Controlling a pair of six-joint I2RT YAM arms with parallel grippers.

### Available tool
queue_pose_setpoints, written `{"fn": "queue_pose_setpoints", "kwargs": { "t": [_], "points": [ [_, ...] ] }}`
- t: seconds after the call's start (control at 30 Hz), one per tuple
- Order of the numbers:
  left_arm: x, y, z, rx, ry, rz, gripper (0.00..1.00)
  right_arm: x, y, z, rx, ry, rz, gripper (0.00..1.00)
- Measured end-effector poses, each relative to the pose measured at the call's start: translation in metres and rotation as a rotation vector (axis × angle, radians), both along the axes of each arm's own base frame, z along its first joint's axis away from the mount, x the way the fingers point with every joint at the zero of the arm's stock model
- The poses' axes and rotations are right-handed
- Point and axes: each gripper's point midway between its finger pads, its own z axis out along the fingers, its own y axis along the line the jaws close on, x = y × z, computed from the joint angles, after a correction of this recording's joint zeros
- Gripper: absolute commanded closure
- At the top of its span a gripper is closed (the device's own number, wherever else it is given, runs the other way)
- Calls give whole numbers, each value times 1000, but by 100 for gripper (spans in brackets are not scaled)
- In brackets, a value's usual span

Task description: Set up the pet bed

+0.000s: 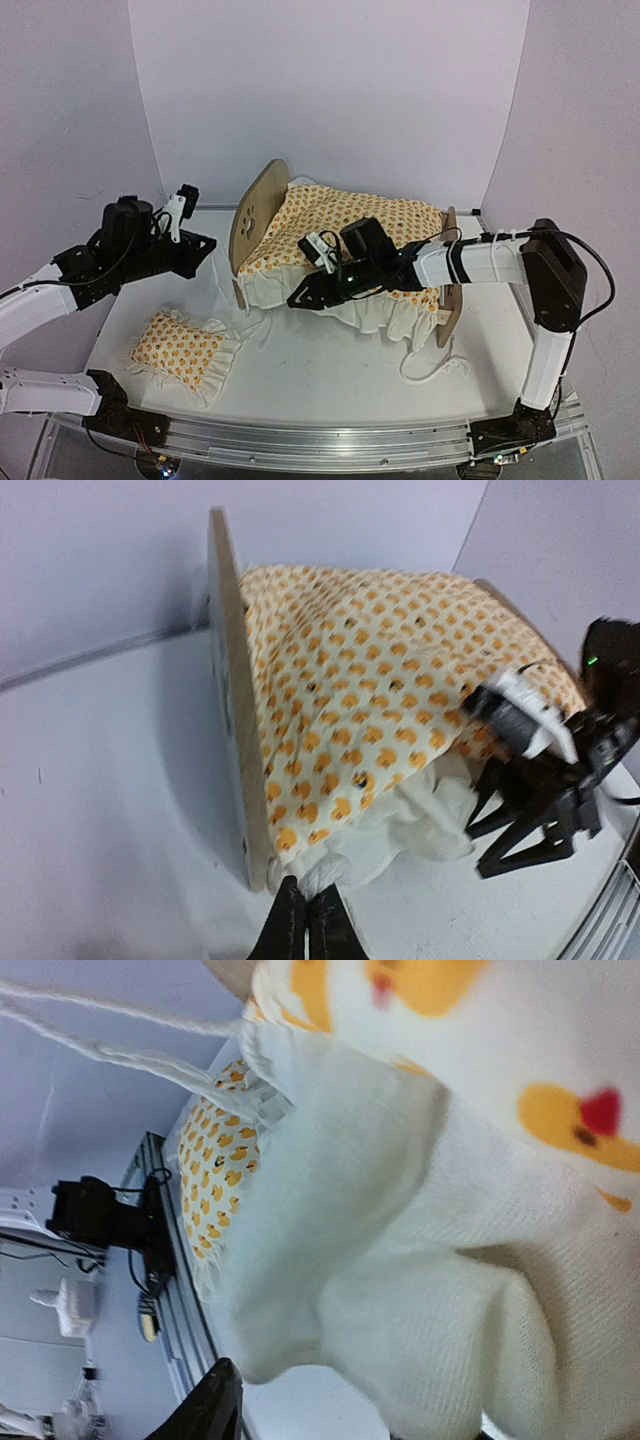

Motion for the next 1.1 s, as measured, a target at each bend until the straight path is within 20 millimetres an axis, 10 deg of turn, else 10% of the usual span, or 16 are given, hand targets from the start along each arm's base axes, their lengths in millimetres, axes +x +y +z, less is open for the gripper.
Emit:
{"fn": "queue_pose_setpoints", "kwargs": {
  "t": [0.17, 0.4, 0.63, 1.1],
  "points": [
    [-11, 19, -57, 50, 154, 75, 100, 2, 10, 45, -35, -297, 90, 33],
    [-7, 23, -57, 61, 156, 110, 100, -22, 47, 82, -93, -821, 230, 19],
    [0, 25, -37, 59, 105, 133, 100, -45, 67, 61, -214, -1220, 426, 16],
    [2, 29, -11, 56, 32, 140, 100, 24, 67, -15, -571, -1569, 461, 23]
  ]
}}
